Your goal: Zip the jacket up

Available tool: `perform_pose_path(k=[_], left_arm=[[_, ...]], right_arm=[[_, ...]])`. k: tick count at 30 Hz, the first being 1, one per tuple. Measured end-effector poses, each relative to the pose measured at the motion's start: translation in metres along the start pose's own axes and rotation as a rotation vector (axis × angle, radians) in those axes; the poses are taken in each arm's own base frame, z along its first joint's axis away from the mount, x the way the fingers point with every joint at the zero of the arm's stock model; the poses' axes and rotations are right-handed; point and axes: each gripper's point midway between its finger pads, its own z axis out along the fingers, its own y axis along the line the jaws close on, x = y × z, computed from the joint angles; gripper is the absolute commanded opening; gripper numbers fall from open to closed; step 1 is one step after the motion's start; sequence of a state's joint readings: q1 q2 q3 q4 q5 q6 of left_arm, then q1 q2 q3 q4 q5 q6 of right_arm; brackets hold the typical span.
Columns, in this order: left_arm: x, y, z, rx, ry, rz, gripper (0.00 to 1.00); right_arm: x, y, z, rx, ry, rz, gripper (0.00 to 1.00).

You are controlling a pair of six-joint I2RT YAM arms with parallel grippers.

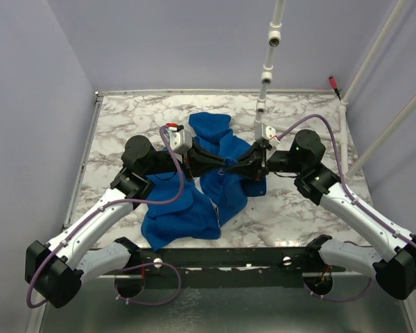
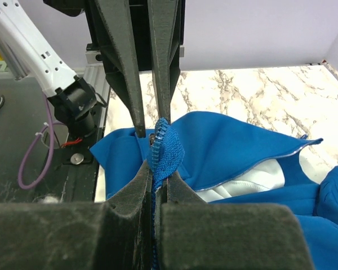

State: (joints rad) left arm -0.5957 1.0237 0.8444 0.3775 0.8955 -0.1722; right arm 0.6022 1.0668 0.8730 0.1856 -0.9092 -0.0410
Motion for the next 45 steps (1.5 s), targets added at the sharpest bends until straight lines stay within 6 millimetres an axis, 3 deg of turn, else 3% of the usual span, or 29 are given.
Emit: perform_pose_path(k=[10,14,17,26,31,36,38,39,45], left_arm=[[0.001,0.014,0.0,-0.072,-0.005,0.028,0.16],[0.002,0.017,0.002,-0.081,-0.007,0.028,0.0],[0.002,0.019,0.003,-0.089,-0.01,0.029,0.0],[0.002,0.021,-0.003,-0.114,-0.016,0.057,0.0],[-0.001,0.024,-0.011,-0.14,-0.02,0.079,0.0],[-0.005,0.023,-0.015,-0.147,-0.024,0.094,0.0],[-0.005,0.023,-0.016,-0.148,-0.025,0.096,0.0],[-0.006,0.023,-0.016,-0.151,-0.025,0.096,0.0],[-0.005,0.024,-0.017,-0.155,-0.022,0.092,0.0]], right_arm=[[-0.006,0.0,-0.001,0.005,-0.021,-0.013,0.01],[-0.006,0.0,0.0,0.005,-0.028,-0.011,0.02],[-0.007,0.0,0.0,0.005,-0.032,-0.015,0.03],[-0.004,-0.005,-0.005,0.064,-0.013,-0.006,0.2],[-0.002,-0.006,-0.008,0.087,-0.001,-0.007,0.24],[-0.004,-0.007,-0.006,0.084,-0.013,0.014,0.45],[-0.008,-0.009,-0.003,0.08,-0.031,0.018,0.72],[-0.011,-0.01,-0.001,0.078,-0.051,0.015,0.96],[-0.026,-0.017,0.011,0.044,-0.134,-0.003,1.0]])
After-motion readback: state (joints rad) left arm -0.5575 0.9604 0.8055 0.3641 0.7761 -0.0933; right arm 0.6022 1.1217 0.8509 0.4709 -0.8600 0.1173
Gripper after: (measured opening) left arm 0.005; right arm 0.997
